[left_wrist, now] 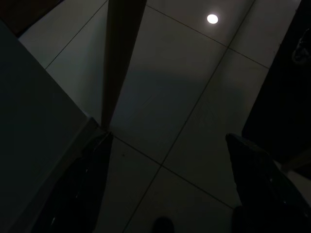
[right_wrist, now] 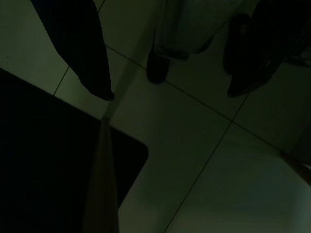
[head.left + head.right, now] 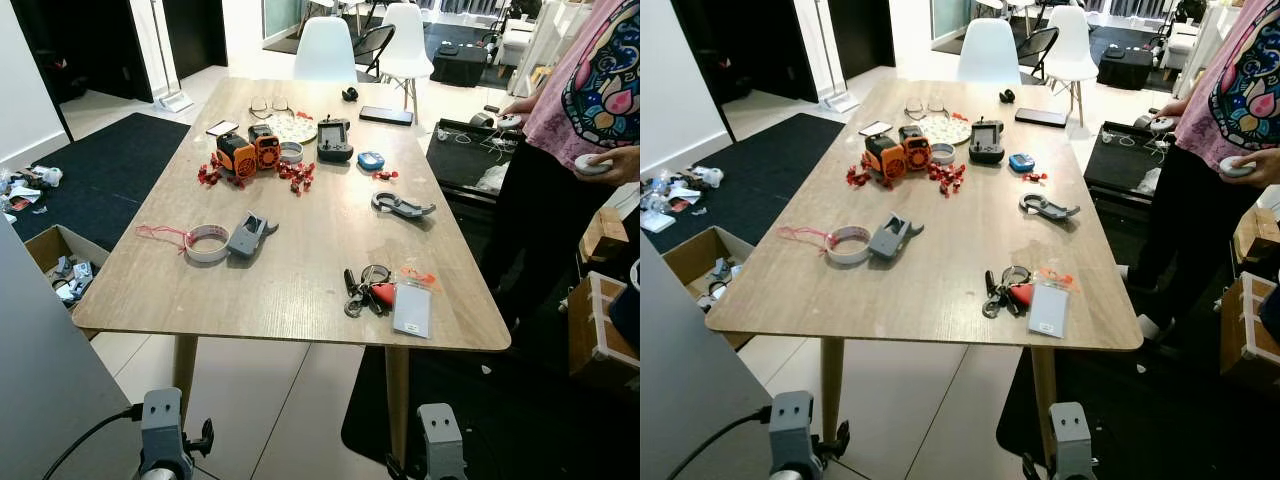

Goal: Hang keys on a hook

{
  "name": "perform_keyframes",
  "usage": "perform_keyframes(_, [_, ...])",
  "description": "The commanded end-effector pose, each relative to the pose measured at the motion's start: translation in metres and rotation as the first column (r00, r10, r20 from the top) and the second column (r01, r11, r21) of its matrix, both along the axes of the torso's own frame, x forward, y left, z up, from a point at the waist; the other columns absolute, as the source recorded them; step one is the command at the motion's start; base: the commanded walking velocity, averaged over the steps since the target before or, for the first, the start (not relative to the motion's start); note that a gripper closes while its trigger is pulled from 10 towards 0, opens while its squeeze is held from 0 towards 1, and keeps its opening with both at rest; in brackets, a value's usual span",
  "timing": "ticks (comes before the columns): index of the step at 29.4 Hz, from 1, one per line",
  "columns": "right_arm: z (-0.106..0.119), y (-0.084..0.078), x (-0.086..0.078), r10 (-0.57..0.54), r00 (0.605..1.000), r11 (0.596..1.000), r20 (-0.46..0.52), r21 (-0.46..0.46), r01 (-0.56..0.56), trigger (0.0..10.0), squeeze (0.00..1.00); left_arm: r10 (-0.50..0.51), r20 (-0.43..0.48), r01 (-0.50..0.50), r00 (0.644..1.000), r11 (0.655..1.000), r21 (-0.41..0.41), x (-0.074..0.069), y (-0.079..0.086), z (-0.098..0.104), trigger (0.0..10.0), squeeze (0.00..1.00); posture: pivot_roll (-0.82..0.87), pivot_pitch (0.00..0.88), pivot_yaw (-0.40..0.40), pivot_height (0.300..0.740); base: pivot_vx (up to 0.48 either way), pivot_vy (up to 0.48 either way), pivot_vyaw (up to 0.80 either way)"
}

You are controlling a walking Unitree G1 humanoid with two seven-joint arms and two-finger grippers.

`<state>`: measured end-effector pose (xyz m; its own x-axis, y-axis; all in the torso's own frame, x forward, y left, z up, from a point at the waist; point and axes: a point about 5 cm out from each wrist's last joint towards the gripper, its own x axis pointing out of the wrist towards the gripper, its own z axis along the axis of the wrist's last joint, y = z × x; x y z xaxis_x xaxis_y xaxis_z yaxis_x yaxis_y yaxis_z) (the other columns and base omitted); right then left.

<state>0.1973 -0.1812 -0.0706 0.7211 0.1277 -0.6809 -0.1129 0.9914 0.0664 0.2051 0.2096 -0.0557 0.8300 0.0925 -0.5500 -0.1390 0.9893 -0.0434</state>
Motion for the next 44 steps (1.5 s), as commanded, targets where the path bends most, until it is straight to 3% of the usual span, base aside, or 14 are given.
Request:
perform_keyframes(1, [-0.003, -0.001, -0.005, -0.002, 1.0, 1.0, -0.024, -0.004, 0.002, 10.0, 0.0, -0.023, 0.007, 0.023, 1.0, 1.0, 0.002, -0.002, -0.002, -0.001, 10.0, 0.0, 0.04, 0.055, -0.018, 0.74, 0.0, 0.0, 0.0])
perform_keyframes(21, [-0.003, -0.003, -0.006, -0.008, 1.0, 1.0, -0.023, -0.007, 0.008, 10.0, 0.0, -0.074, 0.051, 0.075, 0.996, 0.997, -0.008, 0.003, -0.012, 0.004, 10.0, 0.0, 0.03, 0.054, -0.015, 0.74, 0.0, -0.374, 0.0])
perform_keyframes(35, [-0.004, -0.004, -0.006, -0.01, 1.0, 1.0, -0.028, -0.013, 0.01, 10.0, 0.0, -0.121, 0.04, 0.121, 0.992, 0.993, -0.006, 0.005, -0.013, 0.004, 10.0, 0.0, 0.03, 0.046, -0.016, 0.74, 0.0, 0.0, 0.0])
perform_keyframes(36, [-0.004, -0.004, -0.006, -0.01, 1.0, 1.0, -0.028, -0.013, 0.01, 10.0, 0.0, -0.194, 0.07, 0.195, 0.978, 0.981, -0.002, 0.009, -0.017, 0.008, 10.0, 0.0, 0.03, 0.048, -0.016, 0.74, 0.0, 0.0, 0.0])
perform_keyframes(37, [-0.004, -0.004, -0.006, -0.01, 1.0, 1.0, -0.028, -0.013, 0.01, 10.0, 0.0, -0.194, 0.07, 0.195, 0.978, 0.981, -0.002, 0.009, -0.017, 0.008, 10.0, 0.0, 0.03, 0.048, -0.016, 0.74, 0.0, 0.0, 0.0])
perform_keyframes(38, [-0.003, -0.003, -0.006, -0.011, 1.0, 1.0, -0.028, -0.013, 0.01, 10.0, 0.0, -0.308, 0.11, 0.308, 0.945, 0.951, 0.019, 0.012, -0.022, 0.014, 10.0, 0.0, 0.03, 0.051, -0.016, 0.74, 0.0, 0.0, 0.0])
perform_keyframes(40, [-0.003, -0.003, -0.006, -0.011, 1.0, 1.0, -0.028, -0.013, 0.01, 10.0, 0.0, -0.308, 0.11, 0.308, 0.945, 0.951, 0.019, 0.012, -0.022, 0.014, 10.0, 0.0, 0.03, 0.051, -0.016, 0.74, 0.0, 0.0, 0.0])
perform_keyframes(41, [-0.003, -0.003, -0.006, -0.012, 1.0, 1.0, -0.027, -0.013, 0.011, 10.0, 0.0, -0.483, 0.148, 0.478, 0.863, 0.876, 0.074, 0.013, -0.027, 0.021, 10.0, 0.0, 0.03, 0.054, -0.015, 0.74, 0.0, 0.0, 0.0])
perform_keyframes(44, [-0.003, -0.003, -0.006, -0.012, 1.0, 1.0, -0.027, -0.013, 0.011, 10.0, 0.0, -0.483, 0.148, 0.478, 0.863, 0.876, 0.074, 0.013, -0.027, 0.021, 10.0, 0.0, 0.03, 0.054, -0.015, 0.74, 0.0, 0.0, 0.0])
